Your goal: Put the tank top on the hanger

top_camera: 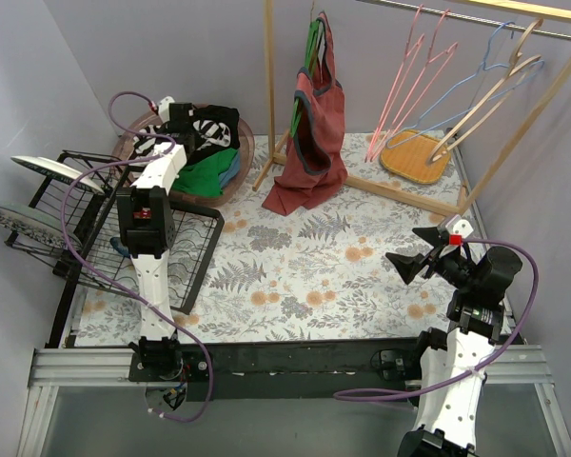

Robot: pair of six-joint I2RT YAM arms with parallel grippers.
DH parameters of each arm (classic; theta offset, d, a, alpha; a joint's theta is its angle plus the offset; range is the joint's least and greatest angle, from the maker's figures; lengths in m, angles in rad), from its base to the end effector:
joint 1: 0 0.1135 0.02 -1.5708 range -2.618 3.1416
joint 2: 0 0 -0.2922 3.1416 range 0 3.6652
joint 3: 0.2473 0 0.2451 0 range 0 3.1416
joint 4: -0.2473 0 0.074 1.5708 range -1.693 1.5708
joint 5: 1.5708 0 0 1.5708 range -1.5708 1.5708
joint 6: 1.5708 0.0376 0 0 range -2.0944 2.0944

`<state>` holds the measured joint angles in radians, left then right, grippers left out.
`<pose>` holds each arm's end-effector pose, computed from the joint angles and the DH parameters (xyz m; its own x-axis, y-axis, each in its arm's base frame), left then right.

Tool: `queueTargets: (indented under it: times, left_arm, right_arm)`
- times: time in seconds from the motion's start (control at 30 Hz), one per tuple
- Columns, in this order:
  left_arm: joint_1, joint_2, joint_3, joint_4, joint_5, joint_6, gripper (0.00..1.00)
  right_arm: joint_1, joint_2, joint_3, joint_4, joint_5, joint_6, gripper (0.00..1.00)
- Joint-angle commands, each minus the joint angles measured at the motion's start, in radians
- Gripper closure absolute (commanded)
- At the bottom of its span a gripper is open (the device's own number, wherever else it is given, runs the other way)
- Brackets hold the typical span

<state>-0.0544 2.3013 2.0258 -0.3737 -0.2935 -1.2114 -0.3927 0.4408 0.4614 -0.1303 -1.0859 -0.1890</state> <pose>0.5474 -0.0189 0.2577 -0.0456 -0.8949 -0.4439 -0.6277 0.3714 -0.6842 0.0895 -0.0011 0.2930 0.0198 -0.1030 -0.9945 -0.6418 0.7614 -0.0916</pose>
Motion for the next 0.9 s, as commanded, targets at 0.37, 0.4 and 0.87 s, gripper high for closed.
queueTargets:
  times: [0.37,0.4,0.87]
  left_arm:
    - [0.008,-0.299,-0.033,0.079,0.023,-0.042,1.0]
    - [0.008,-0.325,-0.03,0.088,0.036,-0.051,1.0]
    - [0.007,-0.646,0.096,0.144,0.217,-0.207,1.0]
  right_arm:
    - [-0.02,0.006,0.0,0.02,0.021,-0.009,0.01]
    - [-0.02,0.004,0.0,0.02,0.021,-0.009,0.02]
    - [-0.026,-0.022,-0.015,0.02,0.009,-0.01,0.01]
